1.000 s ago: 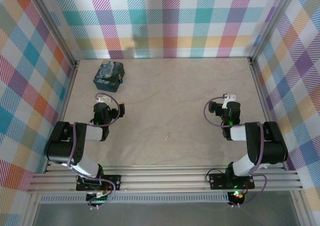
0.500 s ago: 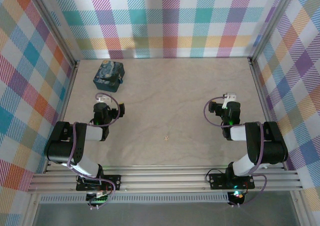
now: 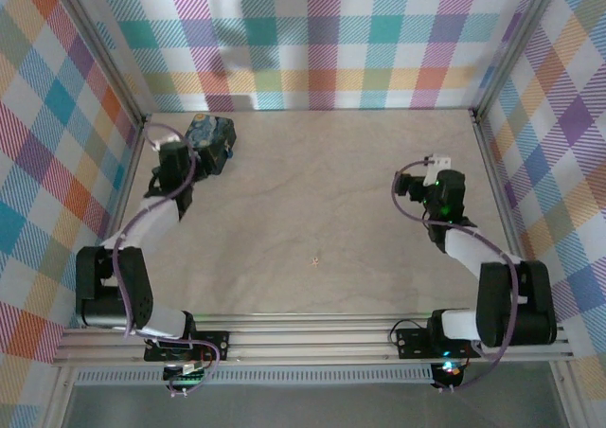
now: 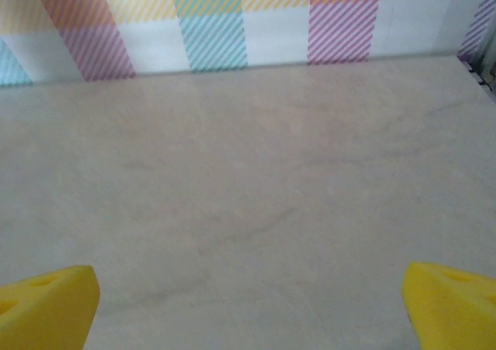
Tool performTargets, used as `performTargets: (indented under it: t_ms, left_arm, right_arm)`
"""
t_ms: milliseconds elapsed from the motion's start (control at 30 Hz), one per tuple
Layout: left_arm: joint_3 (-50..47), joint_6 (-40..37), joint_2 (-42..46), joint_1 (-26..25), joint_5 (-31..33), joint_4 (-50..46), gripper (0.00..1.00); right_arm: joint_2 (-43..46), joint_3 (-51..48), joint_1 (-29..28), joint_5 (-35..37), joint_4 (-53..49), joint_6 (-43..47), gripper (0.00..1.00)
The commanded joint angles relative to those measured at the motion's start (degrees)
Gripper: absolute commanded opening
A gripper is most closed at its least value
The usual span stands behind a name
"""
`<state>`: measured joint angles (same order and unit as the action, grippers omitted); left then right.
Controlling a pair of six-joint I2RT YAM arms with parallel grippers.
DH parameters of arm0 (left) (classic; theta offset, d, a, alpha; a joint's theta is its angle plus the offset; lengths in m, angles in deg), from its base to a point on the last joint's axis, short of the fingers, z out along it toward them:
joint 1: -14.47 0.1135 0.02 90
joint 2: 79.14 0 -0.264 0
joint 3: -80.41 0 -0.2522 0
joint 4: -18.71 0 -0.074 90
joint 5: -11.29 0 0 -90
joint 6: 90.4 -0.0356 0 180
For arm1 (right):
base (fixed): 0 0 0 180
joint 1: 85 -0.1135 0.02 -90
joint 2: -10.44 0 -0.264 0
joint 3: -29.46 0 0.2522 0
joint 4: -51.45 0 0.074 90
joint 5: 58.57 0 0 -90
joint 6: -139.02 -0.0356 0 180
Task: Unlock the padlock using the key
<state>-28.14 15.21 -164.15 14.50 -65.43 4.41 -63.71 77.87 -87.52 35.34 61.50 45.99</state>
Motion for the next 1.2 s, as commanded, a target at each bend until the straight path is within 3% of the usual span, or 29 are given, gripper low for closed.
performTargets:
  t_ms: [0, 133, 233, 333, 500, 767, 1167]
  left_arm:
    - [9.86, 15.07, -7.63, 5.54, -7.32, -22.15, 0.96]
    - [17.94, 21.35, -16.75, 9.91, -21.06, -21.43, 0.92]
    - [25.85, 20.19, -22.52, 10.07, -25.73, -24.48, 0.9]
    - [31.71, 19.41, -27.11, 10.15, -30.39, -26.72, 0.84]
    - [31.75, 21.43, -30.18, 10.15, -31.67, -25.59, 0.81]
    - [22.0, 20.15, -29.49, 7.44, -35.69, -21.91, 0.58]
    - [8.23, 15.62, -16.53, -1.2, -31.19, -24.72, 0.54]
  right_arm:
    - [1.33, 6.55, 0.4, -0.9, -18.89, -6.5, 1.0]
    - [-0.57, 13.25, -0.17, -0.34, -33.18, -15.05, 1.0]
    - [-1.36, 13.34, -1.41, -2.24, -34.88, -20.92, 0.99]
    - [-3.13, 14.55, -2.78, -7.23, -36.21, -24.35, 0.91]
    - [-6.53, 19.1, -7.12, -8.41, -41.99, -24.94, 0.89]
    - [2.44, 14.74, -10.3, -8.15, -44.95, -27.23, 0.91]
    - [18.36, 8.87, -11.45, -12.82, -56.11, -26.94, 0.92]
